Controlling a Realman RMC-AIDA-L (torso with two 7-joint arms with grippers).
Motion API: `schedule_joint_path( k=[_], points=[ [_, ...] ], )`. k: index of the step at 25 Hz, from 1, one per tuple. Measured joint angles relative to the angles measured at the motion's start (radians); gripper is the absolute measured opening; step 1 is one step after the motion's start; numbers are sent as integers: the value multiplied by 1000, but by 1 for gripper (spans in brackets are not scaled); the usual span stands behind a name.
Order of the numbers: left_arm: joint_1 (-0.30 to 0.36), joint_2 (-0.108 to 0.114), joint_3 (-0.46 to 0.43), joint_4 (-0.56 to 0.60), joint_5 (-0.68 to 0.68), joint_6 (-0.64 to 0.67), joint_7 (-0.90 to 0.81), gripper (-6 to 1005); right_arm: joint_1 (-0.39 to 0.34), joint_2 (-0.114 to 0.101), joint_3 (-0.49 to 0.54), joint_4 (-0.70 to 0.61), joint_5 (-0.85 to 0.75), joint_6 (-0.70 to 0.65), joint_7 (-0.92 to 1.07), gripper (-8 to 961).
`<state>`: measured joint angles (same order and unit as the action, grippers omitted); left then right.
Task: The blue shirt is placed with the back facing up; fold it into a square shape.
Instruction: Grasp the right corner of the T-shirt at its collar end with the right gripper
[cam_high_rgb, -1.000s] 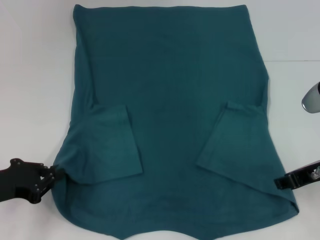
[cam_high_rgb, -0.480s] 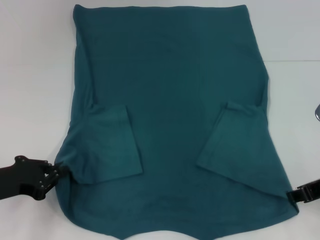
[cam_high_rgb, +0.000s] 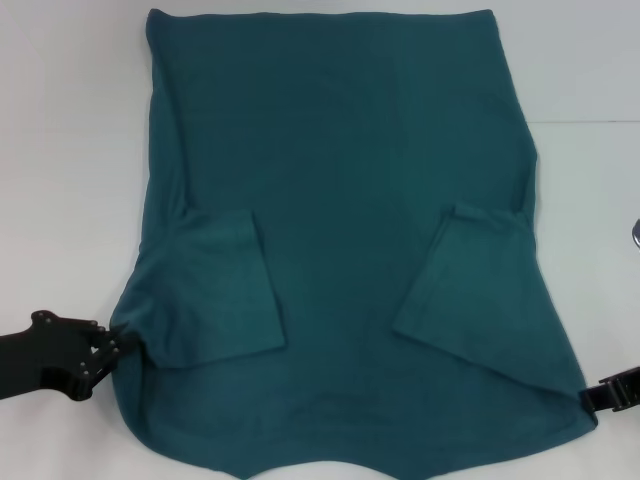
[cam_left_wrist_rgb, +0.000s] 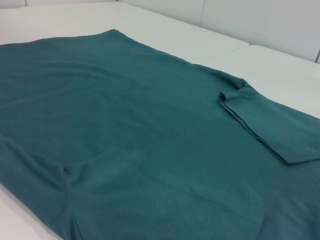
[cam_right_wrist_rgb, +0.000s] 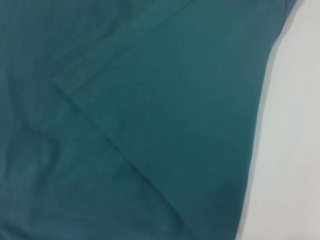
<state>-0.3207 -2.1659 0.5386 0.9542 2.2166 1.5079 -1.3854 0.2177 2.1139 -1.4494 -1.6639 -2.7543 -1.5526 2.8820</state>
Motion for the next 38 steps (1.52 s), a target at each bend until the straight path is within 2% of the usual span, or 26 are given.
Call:
schedule_joint_path(
  k=[38],
  points=[
    [0,0,0,-25,10,0,21,45,32,-2,-35,78,-3,43,20,442]
  ],
)
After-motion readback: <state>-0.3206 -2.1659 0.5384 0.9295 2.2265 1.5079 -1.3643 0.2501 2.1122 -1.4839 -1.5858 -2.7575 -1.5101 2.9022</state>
